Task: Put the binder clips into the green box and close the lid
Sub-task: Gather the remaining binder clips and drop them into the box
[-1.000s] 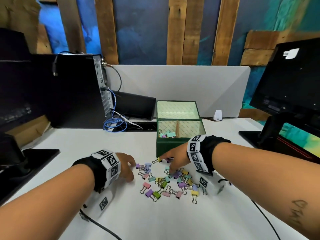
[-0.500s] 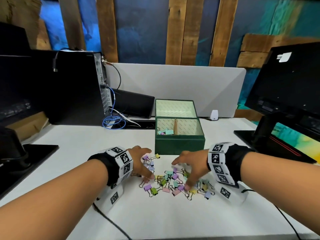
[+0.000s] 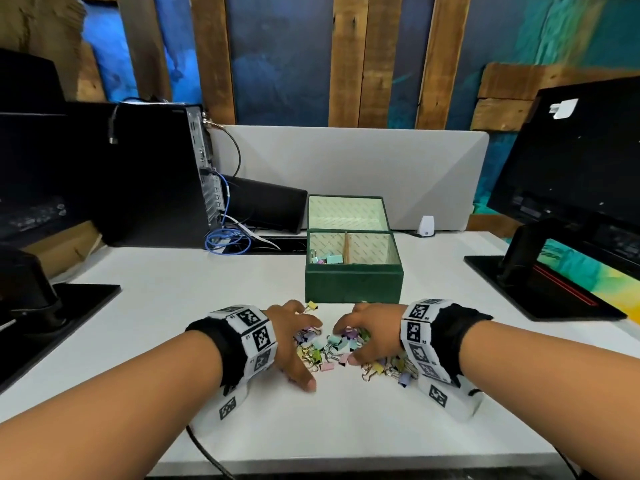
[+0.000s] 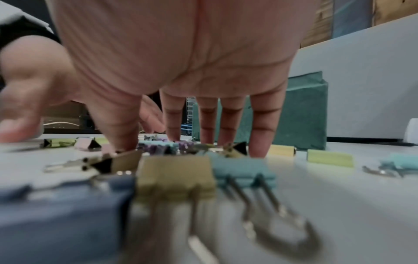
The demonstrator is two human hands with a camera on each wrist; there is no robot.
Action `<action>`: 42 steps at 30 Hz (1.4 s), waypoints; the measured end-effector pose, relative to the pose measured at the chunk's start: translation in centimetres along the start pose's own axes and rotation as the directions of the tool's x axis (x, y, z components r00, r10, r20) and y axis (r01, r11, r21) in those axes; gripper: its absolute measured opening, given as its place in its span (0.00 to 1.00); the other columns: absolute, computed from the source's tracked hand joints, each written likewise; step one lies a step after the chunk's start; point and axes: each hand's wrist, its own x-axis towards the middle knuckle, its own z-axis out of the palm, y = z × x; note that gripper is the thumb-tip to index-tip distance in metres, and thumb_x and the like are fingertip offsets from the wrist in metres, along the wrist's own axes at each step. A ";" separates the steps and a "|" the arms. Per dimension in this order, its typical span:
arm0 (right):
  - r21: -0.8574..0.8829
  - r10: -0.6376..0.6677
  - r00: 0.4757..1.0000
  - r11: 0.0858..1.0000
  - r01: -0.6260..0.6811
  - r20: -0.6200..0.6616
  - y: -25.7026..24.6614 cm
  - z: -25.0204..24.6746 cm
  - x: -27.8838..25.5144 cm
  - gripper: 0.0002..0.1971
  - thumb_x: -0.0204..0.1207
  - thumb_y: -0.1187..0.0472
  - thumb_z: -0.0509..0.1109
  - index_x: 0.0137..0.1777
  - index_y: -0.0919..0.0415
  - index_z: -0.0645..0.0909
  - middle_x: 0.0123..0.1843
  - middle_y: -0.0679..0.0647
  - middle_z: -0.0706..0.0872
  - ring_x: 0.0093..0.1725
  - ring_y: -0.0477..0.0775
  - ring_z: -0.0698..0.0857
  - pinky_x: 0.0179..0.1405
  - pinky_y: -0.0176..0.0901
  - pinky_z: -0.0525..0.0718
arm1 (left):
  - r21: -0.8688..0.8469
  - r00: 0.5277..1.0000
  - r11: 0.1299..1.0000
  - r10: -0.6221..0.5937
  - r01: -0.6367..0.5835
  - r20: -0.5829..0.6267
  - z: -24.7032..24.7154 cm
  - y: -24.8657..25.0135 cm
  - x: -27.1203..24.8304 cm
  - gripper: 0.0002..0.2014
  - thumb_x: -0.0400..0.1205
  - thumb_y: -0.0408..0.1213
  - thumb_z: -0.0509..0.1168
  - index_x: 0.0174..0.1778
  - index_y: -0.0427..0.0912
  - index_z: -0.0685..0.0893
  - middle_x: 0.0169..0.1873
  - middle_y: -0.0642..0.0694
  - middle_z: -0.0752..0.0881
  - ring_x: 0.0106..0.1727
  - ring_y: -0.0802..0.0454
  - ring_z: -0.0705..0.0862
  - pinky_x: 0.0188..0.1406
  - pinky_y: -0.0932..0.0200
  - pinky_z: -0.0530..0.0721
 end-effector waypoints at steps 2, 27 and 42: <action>0.003 -0.006 1.000 1.000 0.006 -0.022 0.2 0.2 -0.2 0.33 0.72 0.41 0.69 0.77 0.40 0.64 0.71 0.54 0.73 0.69 0.58 0.76 0.67 0.49 0.76 | 0.055 0.998 0.996 -0.065 0.064 0.016 0.1 0.1 0.0 0.50 0.62 0.65 0.73 0.79 0.63 0.58 0.77 0.50 0.62 0.77 0.43 0.68 0.74 0.44 0.70; -0.092 -0.145 0.989 0.986 0.142 -0.022 1.2 0.3 -0.7 0.28 0.75 0.38 0.63 0.76 0.35 0.64 0.71 0.49 0.74 0.68 0.55 0.78 0.65 0.54 0.80 | -0.089 1.000 0.996 -0.001 -0.001 -0.029 0.0 0.6 1.1 0.25 0.71 0.50 0.73 0.64 0.60 0.78 0.60 0.50 0.80 0.60 0.48 0.83 0.60 0.57 0.80; 0.067 -0.036 0.999 0.997 0.037 -0.014 2.4 -0.2 0.1 0.17 0.69 0.60 0.74 0.58 0.48 0.82 0.52 0.46 0.75 0.51 0.52 0.80 0.56 0.46 0.83 | -0.122 0.997 0.992 0.009 -0.017 -0.071 0.0 1.0 1.6 0.15 0.68 0.40 0.74 0.41 0.56 0.74 0.48 0.52 0.80 0.44 0.49 0.79 0.47 0.56 0.82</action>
